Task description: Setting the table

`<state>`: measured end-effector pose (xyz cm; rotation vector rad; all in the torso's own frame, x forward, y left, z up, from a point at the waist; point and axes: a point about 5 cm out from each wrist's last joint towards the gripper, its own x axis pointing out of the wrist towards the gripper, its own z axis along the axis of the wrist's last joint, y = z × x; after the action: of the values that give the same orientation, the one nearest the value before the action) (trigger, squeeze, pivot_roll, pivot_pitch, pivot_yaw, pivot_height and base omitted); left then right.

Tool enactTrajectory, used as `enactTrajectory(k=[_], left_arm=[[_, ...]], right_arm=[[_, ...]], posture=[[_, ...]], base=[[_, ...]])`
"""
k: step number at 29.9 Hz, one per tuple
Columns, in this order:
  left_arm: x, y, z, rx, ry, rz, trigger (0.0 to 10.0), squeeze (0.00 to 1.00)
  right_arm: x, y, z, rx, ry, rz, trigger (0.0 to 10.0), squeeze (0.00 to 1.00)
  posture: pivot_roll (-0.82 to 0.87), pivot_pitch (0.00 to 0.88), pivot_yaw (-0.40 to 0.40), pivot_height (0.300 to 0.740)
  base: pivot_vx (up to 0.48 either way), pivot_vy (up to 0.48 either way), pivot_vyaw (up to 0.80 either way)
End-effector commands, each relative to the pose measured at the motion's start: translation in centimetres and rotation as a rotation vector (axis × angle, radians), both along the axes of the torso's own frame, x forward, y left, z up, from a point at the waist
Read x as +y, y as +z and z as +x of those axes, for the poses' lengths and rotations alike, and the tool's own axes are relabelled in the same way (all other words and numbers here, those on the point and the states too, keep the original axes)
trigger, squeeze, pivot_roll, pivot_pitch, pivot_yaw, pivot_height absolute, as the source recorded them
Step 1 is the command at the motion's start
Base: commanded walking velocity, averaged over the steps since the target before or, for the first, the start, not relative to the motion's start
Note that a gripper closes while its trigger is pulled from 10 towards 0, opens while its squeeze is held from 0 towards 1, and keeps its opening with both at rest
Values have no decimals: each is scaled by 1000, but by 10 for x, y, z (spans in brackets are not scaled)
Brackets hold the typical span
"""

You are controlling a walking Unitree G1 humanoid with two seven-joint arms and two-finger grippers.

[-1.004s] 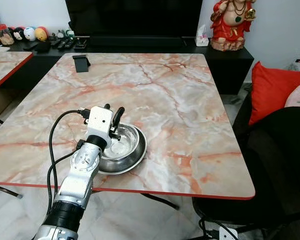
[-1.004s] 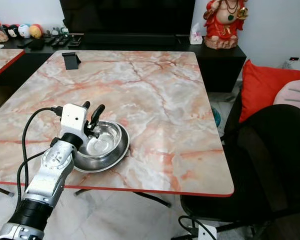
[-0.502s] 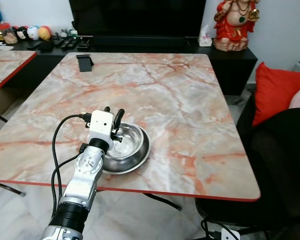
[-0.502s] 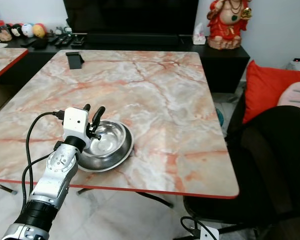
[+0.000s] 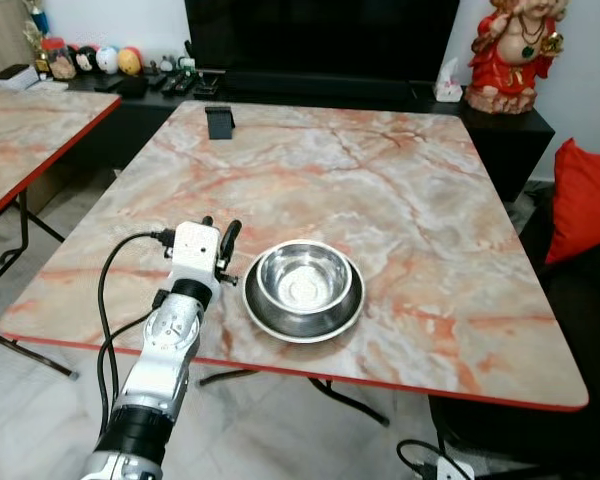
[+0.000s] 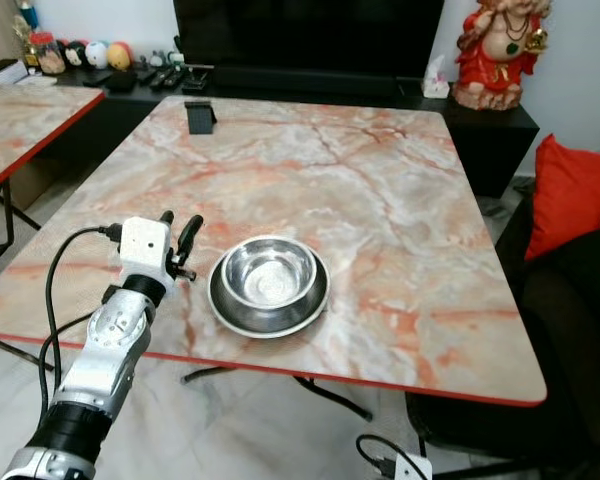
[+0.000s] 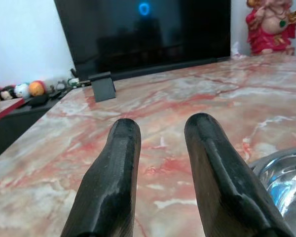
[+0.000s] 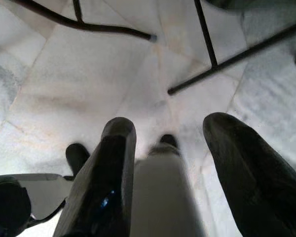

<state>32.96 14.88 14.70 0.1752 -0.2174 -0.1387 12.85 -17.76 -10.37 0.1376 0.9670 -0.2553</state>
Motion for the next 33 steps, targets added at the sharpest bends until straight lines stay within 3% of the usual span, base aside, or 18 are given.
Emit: enactTrajectory(k=[1, 20, 33], left_arm=[[-5, 4, 2, -22, -15, -4, 10000, 0], [-6, 18, 5, -53, 9, -26, 10000, 0], [-2, 19, 0, -57, 41, -40, 10000, 0]], right_arm=[[-4, -2, -6, 21, -13, -3, 10000, 0], [-7, 1, 0, -7, -21, -9, 10000, 0], [-10, 1, 1, -6, 1, -16, 10000, 0]], posture=[[63, 0, 4, 731], [72, 0, 2, 731], [84, 0, -14, 731]], base=[[0, 364, 0], [0, 367, 0], [0, 367, 0]])
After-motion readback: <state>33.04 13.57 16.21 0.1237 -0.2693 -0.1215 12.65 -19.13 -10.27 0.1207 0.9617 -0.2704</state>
